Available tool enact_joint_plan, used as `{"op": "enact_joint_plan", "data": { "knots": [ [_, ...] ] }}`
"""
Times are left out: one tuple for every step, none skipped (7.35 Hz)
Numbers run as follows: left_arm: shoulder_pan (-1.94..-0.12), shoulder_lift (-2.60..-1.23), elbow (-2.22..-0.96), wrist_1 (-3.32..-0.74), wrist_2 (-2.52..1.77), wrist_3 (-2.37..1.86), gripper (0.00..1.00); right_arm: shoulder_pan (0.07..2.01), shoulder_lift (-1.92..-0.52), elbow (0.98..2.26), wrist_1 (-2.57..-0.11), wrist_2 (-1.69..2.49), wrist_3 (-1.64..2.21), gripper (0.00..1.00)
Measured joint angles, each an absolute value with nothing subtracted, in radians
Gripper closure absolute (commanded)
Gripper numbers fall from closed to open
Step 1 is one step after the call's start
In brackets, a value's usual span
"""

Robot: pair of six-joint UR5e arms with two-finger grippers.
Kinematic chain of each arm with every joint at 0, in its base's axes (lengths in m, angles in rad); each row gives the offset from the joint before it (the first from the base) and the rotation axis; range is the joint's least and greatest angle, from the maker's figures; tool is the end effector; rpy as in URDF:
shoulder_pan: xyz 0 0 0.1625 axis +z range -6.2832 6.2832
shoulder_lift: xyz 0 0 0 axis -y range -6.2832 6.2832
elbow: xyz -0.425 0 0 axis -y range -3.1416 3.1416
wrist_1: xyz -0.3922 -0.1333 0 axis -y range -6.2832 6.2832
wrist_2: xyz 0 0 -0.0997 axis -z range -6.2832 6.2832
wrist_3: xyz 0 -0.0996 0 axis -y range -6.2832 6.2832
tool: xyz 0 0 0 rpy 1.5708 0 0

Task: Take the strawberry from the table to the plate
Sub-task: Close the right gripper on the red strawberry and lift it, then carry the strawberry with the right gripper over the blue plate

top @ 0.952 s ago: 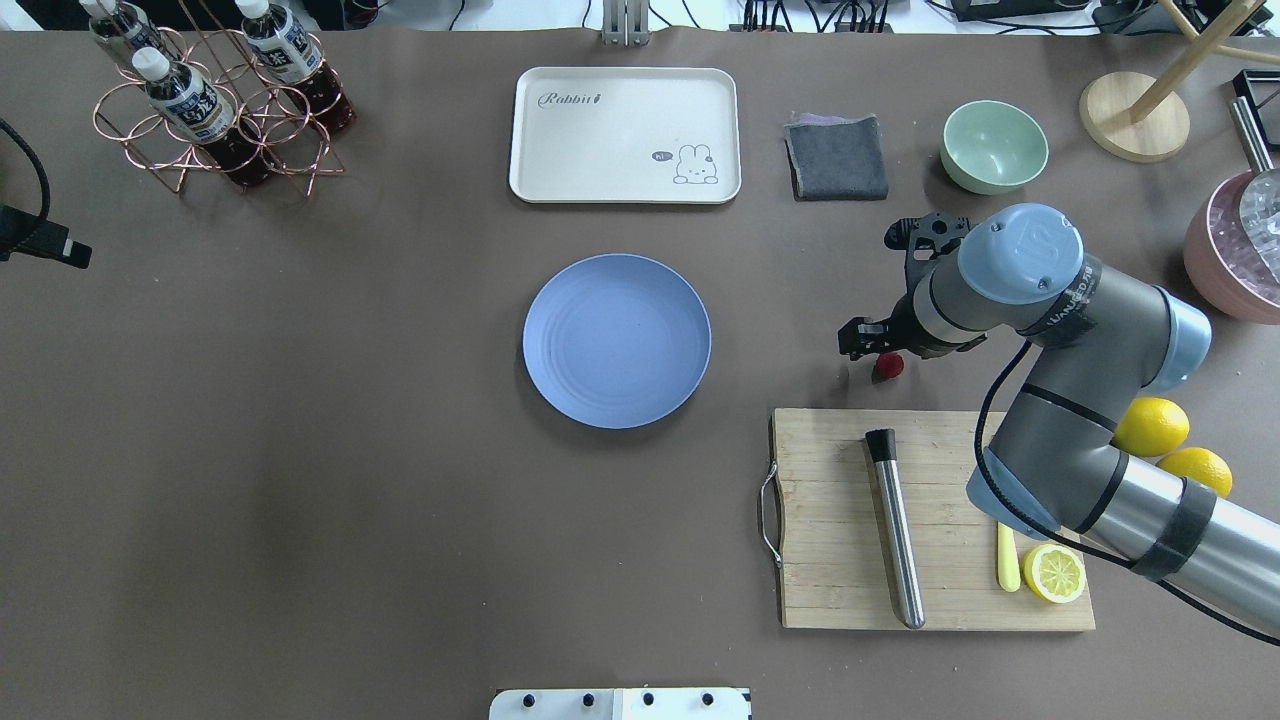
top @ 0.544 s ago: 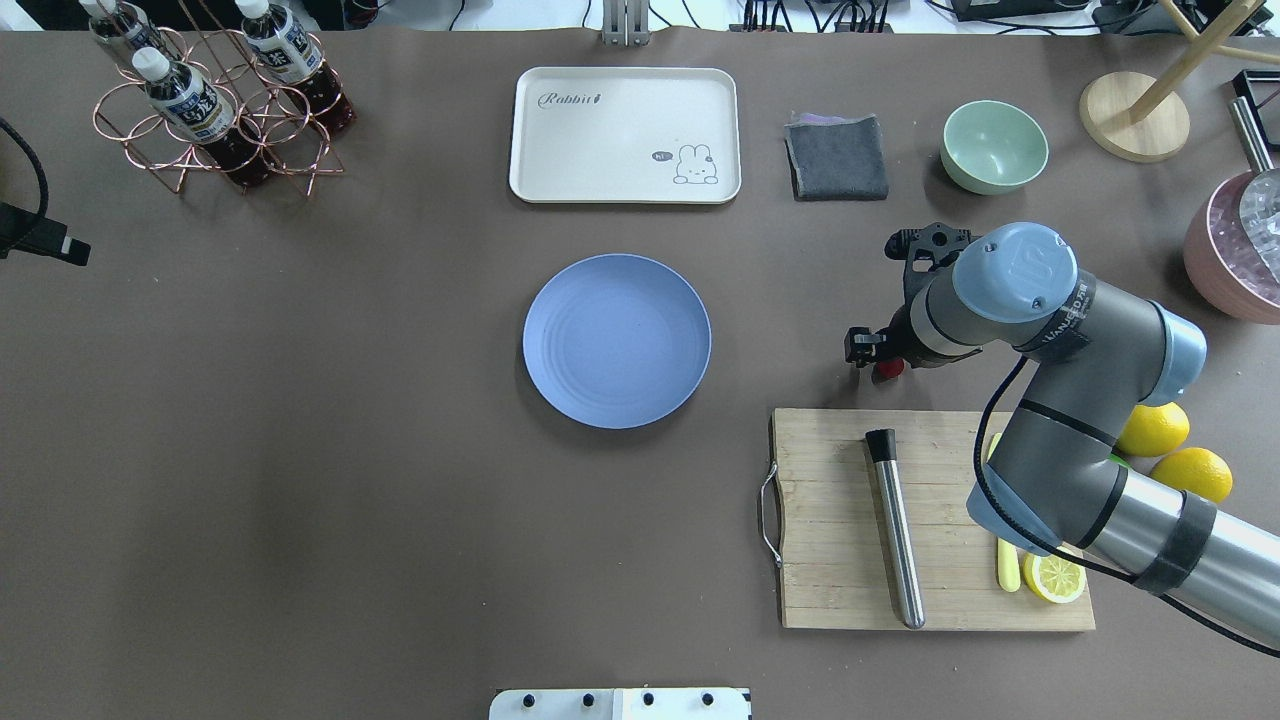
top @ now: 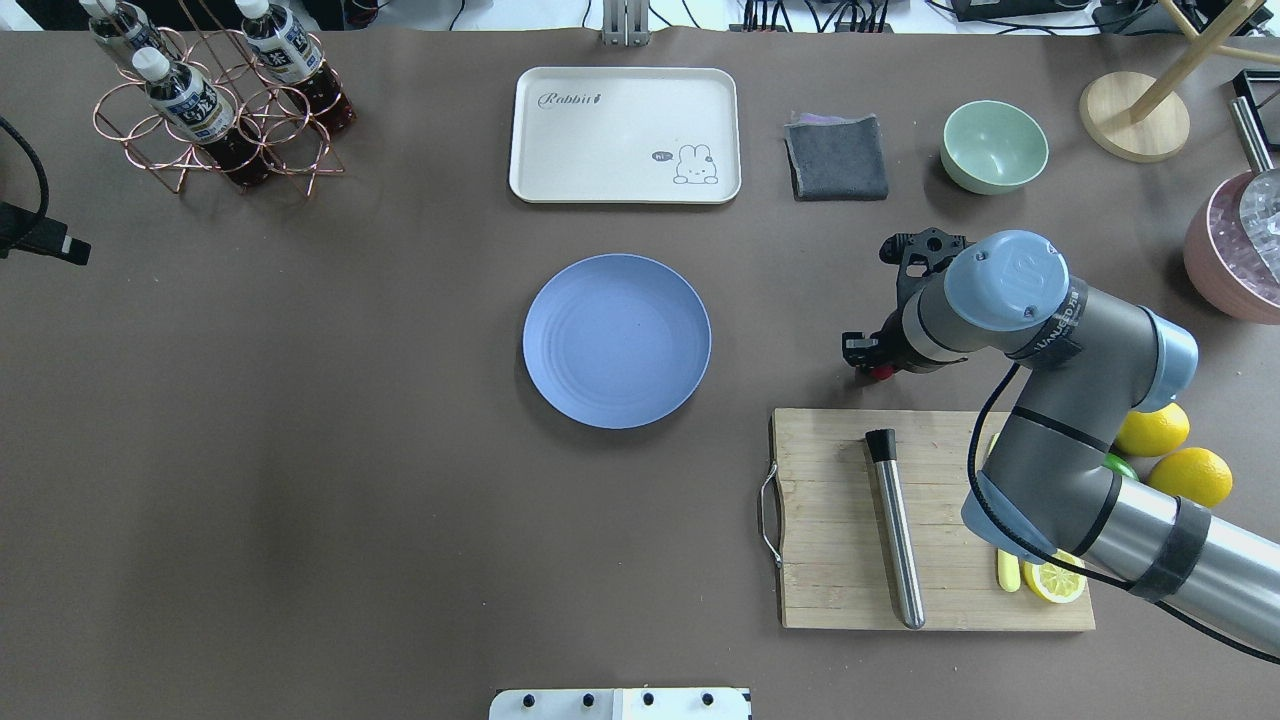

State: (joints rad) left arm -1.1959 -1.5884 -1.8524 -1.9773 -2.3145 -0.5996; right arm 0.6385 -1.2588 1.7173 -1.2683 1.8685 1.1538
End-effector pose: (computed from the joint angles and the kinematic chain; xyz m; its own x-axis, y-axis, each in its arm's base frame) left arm 0.1239 -0.4947 0.4630 0.5899 0.1601 -0.7914 0.0656 0.9674 0.2446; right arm -0.4358 -0.4531 0.3936 0.6966 0.0349 0.7166 -0.1369 0.9869 0.0851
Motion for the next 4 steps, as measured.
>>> {"op": "enact_joint_plan", "data": {
  "knots": [
    [-1.198, -1.587, -1.852, -1.977, -2.315, -0.599, 0.02, 0.639, -1.233, 1.733, -1.299, 1.871, 1.158, 1.0],
    [-1.206, -1.586, -1.849, -1.974, -2.316, -0.596, 0.02, 0.638, -1.179, 1.739, -1.354, 1.872, 1.176, 1.0],
    [-1.225, -1.577, -1.842, -1.971, -2.316, -0.578, 0.02, 0.635, -1.118, 1.737, -1.411, 1.872, 1.209, 1.0],
    [-1.258, -1.561, -1.827, -1.96, -2.319, -0.523, 0.02, 0.627, -1.066, 1.729, -1.448, 1.871, 1.239, 1.0]
  ]
}}
